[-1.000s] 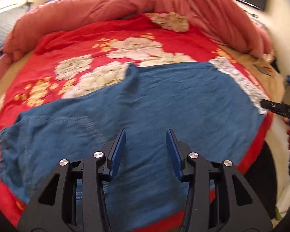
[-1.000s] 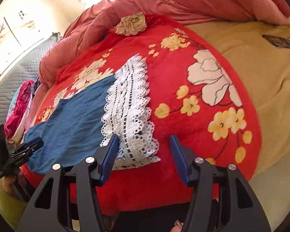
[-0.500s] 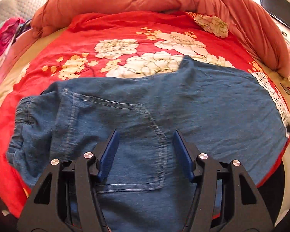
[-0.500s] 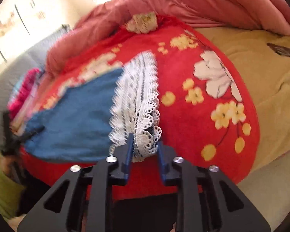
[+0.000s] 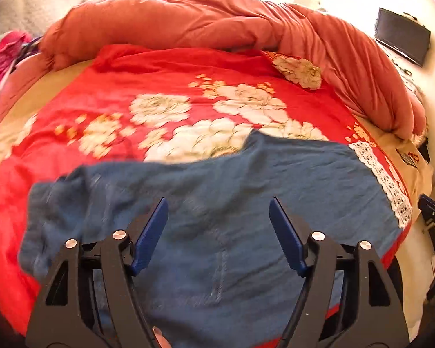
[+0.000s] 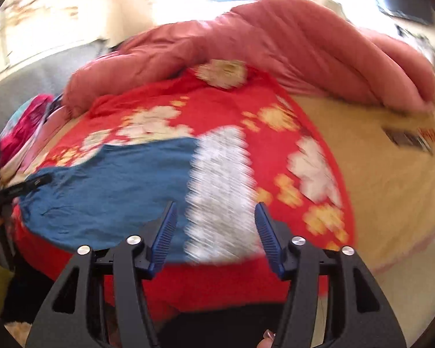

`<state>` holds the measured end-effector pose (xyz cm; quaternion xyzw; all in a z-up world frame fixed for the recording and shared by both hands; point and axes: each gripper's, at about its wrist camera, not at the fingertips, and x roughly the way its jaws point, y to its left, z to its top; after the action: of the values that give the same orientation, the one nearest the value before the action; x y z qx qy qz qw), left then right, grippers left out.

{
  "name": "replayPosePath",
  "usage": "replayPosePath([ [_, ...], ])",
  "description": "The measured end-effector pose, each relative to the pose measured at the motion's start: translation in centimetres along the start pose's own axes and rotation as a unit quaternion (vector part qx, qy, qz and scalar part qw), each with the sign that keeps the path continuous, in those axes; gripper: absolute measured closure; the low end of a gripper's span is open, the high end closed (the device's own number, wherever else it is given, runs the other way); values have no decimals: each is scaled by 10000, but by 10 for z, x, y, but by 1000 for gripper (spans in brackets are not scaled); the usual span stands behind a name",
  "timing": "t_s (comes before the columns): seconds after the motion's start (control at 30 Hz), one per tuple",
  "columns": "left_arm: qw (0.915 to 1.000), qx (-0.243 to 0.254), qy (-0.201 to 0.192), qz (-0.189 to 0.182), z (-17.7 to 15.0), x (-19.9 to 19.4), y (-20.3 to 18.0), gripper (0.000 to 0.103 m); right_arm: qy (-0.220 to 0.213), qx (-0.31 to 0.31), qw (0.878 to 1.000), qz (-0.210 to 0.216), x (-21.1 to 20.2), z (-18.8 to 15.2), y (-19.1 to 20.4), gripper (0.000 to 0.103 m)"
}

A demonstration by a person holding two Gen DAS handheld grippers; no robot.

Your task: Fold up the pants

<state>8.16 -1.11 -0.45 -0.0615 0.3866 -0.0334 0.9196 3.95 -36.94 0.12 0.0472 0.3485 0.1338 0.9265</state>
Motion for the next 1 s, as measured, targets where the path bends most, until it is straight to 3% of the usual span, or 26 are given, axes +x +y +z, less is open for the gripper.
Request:
replayPosePath([
  [0.13,9980,35,463,-426,25,35,-18,38,263,-514,9973,447,40,23,42,44],
  [0.23,9940,72,811,-733,27,65,-25,38,669,-546,9947,557,74,30,55,44],
  [0.3,9926,252,946,-726,23,78,-30,38,826,-590,9943,326,87,29,56,44],
  [0.4,9935,482,981,-321,20,92,-24,38,984,-610,9932,-93,96,23,47,38],
  [0.47,9944,284,980,-288,22,95,-13,38,1012,-327,9943,88,99,19,35,38],
  [0.67,9962,228,796,-280,21,90,-7,38,775,-127,9968,123,93,16,35,38],
  [0.73,9968,50,712,-366,24,81,-4,29,635,89,9978,169,78,17,32,38],
  [0.8,9971,-52,631,-414,25,73,-3,18,418,270,9986,161,58,17,27,31],
  [1.0,9970,60,365,-682,28,49,-16,11,129,595,9981,-23,14,12,3,24],
])
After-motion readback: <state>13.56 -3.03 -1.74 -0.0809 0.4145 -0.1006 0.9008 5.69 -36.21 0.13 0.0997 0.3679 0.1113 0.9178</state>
